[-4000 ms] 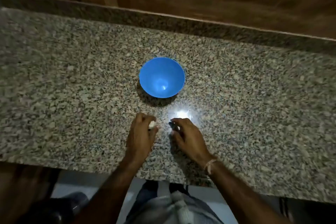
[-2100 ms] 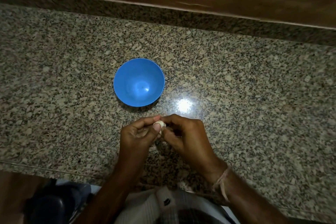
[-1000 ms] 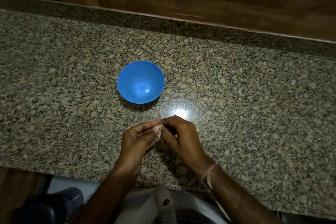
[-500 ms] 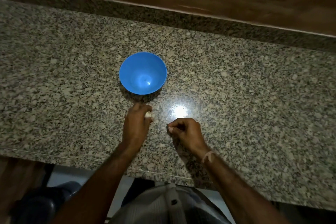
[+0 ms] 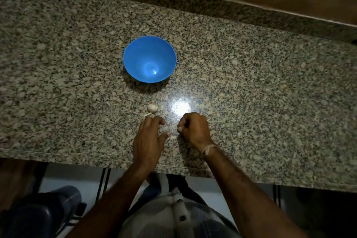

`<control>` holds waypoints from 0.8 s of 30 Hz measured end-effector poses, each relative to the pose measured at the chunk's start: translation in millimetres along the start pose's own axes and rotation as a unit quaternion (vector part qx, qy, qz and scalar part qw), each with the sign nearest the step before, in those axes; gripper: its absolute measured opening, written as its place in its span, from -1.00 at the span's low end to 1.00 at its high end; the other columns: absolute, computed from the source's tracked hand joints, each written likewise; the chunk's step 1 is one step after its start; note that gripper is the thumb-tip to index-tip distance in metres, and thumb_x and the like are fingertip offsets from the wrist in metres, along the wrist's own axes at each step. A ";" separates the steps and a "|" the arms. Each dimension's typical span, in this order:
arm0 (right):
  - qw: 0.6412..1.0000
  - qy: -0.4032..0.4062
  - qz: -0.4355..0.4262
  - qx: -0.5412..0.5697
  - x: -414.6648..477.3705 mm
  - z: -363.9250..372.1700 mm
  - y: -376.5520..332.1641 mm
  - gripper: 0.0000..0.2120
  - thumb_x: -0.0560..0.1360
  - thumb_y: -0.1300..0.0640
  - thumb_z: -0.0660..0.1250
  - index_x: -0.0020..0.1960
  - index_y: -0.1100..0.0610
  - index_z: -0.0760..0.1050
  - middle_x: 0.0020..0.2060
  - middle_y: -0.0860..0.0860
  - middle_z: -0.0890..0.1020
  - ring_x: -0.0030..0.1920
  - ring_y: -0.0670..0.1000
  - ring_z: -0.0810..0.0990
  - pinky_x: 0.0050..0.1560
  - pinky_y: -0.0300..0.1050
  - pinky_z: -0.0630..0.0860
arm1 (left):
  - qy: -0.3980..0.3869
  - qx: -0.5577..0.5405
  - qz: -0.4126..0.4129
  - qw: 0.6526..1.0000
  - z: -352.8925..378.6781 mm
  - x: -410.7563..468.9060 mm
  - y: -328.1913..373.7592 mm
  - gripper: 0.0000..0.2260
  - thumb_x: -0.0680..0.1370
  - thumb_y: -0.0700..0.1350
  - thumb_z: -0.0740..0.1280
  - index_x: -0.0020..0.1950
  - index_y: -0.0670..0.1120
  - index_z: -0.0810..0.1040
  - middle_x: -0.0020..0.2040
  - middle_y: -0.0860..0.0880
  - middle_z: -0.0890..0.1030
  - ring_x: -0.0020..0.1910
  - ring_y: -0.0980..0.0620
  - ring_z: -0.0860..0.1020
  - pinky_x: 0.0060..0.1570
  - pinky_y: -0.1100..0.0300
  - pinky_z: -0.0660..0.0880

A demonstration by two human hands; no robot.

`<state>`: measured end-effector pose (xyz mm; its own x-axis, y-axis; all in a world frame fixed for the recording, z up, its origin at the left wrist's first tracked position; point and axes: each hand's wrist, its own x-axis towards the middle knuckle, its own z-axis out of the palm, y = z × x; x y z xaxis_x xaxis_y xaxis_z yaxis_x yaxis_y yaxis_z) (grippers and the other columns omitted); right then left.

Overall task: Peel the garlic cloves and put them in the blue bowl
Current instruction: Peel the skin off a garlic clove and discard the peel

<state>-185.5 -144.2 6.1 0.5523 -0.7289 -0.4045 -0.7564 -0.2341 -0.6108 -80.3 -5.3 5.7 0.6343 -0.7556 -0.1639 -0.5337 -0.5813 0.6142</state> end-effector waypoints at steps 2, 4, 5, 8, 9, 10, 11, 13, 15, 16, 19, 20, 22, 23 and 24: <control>1.000 0.015 0.003 -0.022 -2.1 2.8 -4.4 -0.81 0.37 0.35 0.48 -0.29 0.09 0.62 -0.32 -0.06 0.70 -0.24 0.00 0.68 -0.16 0.07 0.66 | 0.000 -0.002 -0.004 1.000 0.7 0.6 -1.3 -0.73 0.55 0.00 0.51 0.16 0.10 0.49 0.10 0.09 0.48 0.10 0.03 0.46 -0.20 0.10 0.37; 0.999 0.029 -0.004 -0.045 -5.3 6.5 -8.8 -0.81 0.37 0.37 0.42 -0.27 0.09 0.61 -0.31 -0.04 0.68 -0.24 0.03 0.66 -0.19 0.05 0.64 | 0.002 -0.006 -0.001 1.000 0.9 0.4 -2.2 -0.73 0.54 -0.02 0.52 0.15 0.10 0.49 0.07 0.11 0.47 0.08 0.05 0.47 -0.19 0.12 0.37; 0.997 0.035 -0.004 -0.065 -7.7 8.1 -11.9 -0.80 0.37 0.37 0.38 -0.25 0.08 0.60 -0.29 -0.02 0.68 -0.23 0.05 0.64 -0.20 0.03 0.62 | 0.003 -0.012 -0.002 1.000 -0.5 1.2 -1.8 -0.74 0.54 -0.03 0.51 0.13 0.11 0.50 0.05 0.13 0.47 0.07 0.06 0.47 -0.19 0.13 0.37; 0.998 0.047 0.000 -0.051 -14.9 8.2 -11.9 -0.83 0.43 0.35 0.40 -0.20 0.10 0.62 -0.26 -0.01 0.69 -0.22 0.03 0.65 -0.20 -0.06 0.59 | -0.016 -0.067 -0.038 0.997 -1.3 6.4 2.6 -0.91 0.58 -0.01 0.45 0.02 0.15 0.58 -0.08 0.19 0.56 -0.01 0.07 0.56 -0.22 0.11 0.46; 0.998 0.034 0.018 0.043 -17.8 5.3 -10.3 -0.89 0.46 0.35 0.45 -0.17 0.16 0.64 -0.28 0.00 0.70 -0.22 0.02 0.67 -0.15 -0.07 0.61 | -0.033 -0.120 -0.064 0.990 -1.7 9.1 5.0 -0.97 0.59 0.05 0.42 -0.02 0.13 0.62 -0.14 0.17 0.62 -0.07 0.06 0.61 -0.20 0.07 0.55; 0.982 0.010 0.049 0.180 -22.6 2.7 -10.4 -0.94 0.49 0.36 0.47 -0.14 0.26 0.65 -0.29 0.03 0.71 -0.23 0.03 0.68 -0.08 -0.02 0.66 | -0.053 -0.188 -0.095 0.976 -1.8 10.6 7.9 -0.87 0.59 0.11 0.39 -0.07 0.10 0.65 -0.18 0.13 0.68 -0.13 0.04 0.66 -0.15 -0.01 0.61; 0.943 -0.015 0.088 0.319 -30.2 -0.4 -12.5 -0.97 0.52 0.40 0.46 -0.09 0.35 0.63 -0.31 0.09 0.70 -0.24 0.08 0.68 -0.03 0.07 0.67 | -0.075 -0.257 -0.122 0.956 -2.6 10.3 11.9 -0.79 0.58 0.15 0.37 -0.10 0.06 0.68 -0.21 0.07 0.71 -0.16 0.00 0.69 -0.10 -0.10 0.65; 0.852 -0.050 0.139 0.503 -46.0 -6.4 -21.1 -0.99 0.55 0.43 0.41 -0.04 0.39 0.59 -0.34 0.18 0.66 -0.31 0.11 0.63 -0.09 0.14 0.66 | -0.103 -0.353 -0.143 0.919 -3.1 7.7 19.2 -0.77 0.63 0.06 0.38 -0.11 -0.04 0.68 -0.22 -0.07 0.73 -0.17 -0.12 0.72 -0.04 -0.23 0.66; 0.823 -0.045 0.149 0.546 -56.6 -5.9 -27.6 -0.99 0.57 0.40 0.41 -0.02 0.36 0.59 -0.31 0.22 0.65 -0.35 0.07 0.63 -0.19 0.05 0.66 | -0.106 -0.399 -0.147 0.899 -4.8 3.8 24.1 -0.80 0.67 -0.08 0.37 -0.08 -0.15 0.64 -0.22 -0.17 0.72 -0.20 -0.16 0.71 -0.08 -0.18 0.67; 0.831 -0.028 0.138 0.538 -60.2 -5.1 -30.1 -0.96 0.57 0.37 0.43 -0.02 0.36 0.60 -0.28 0.23 0.66 -0.34 0.06 0.65 -0.22 0.00 0.66 | -0.100 -0.401 -0.144 0.899 -6.9 2.1 26.0 -0.80 0.68 -0.09 0.36 -0.09 -0.15 0.61 -0.22 -0.17 0.71 -0.21 -0.14 0.70 -0.12 -0.12 0.66; 0.930 0.068 0.032 0.360 -60.6 -1.3 -30.0 -0.88 0.57 0.18 0.49 -0.09 0.24 0.65 -0.23 0.10 0.73 -0.22 0.01 0.71 -0.17 -0.12 0.66 | -0.084 -0.327 -0.098 0.936 -12.6 -0.5 27.4 -0.77 0.69 0.02 0.29 -0.12 -0.02 0.55 -0.22 -0.06 0.66 -0.19 -0.11 0.64 -0.16 -0.07 0.58; 0.952 0.098 -0.005 0.291 -59.6 -0.2 -30.9 -0.85 0.58 0.12 0.48 -0.12 0.17 0.65 -0.27 0.02 0.71 -0.24 -0.06 0.68 -0.20 -0.19 0.60 | -0.086 -0.294 -0.084 0.948 -15.2 -1.9 30.3 -0.76 0.70 0.05 0.24 -0.12 0.02 0.52 -0.22 -0.02 0.63 -0.20 -0.09 0.61 -0.19 -0.07 0.55; 0.969 0.130 -0.044 0.206 -57.5 1.1 -34.3 -0.77 0.62 0.05 0.43 -0.18 0.12 0.60 -0.37 -0.06 0.62 -0.34 -0.15 0.55 -0.31 -0.30 0.42 | -0.081 -0.246 -0.072 0.963 -17.4 -3.8 38.7 -0.74 0.72 0.07 0.15 -0.09 0.02 0.49 -0.21 -0.01 0.60 -0.22 -0.07 0.58 -0.22 -0.10 0.51; 0.972 0.133 -0.052 0.184 -57.8 1.3 -36.3 -0.72 0.64 0.02 0.40 -0.21 0.11 0.56 -0.40 -0.07 0.57 -0.37 -0.15 0.50 -0.35 -0.31 0.34 | -0.074 -0.232 -0.068 0.968 -17.7 -3.8 41.9 -0.73 0.73 0.04 0.11 -0.08 0.01 0.47 -0.21 -0.02 0.59 -0.22 -0.06 0.58 -0.23 -0.12 0.50; 0.975 0.134 -0.060 0.169 -57.6 1.9 -37.6 -0.68 0.67 0.01 0.36 -0.24 0.09 0.51 -0.43 -0.09 0.52 -0.40 -0.16 0.46 -0.36 -0.33 0.29 | -0.065 -0.218 -0.061 0.972 -19.6 -2.2 45.9 -0.73 0.75 0.02 0.09 -0.09 0.01 0.45 -0.22 -0.03 0.58 -0.23 -0.05 0.57 -0.24 -0.10 0.48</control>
<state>-188.3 -92.2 51.0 0.4838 -0.8618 -0.1521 -0.5086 -0.1354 -0.8503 -95.3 -24.3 49.4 0.5867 -0.7373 -0.3351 -0.1525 -0.5070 0.8484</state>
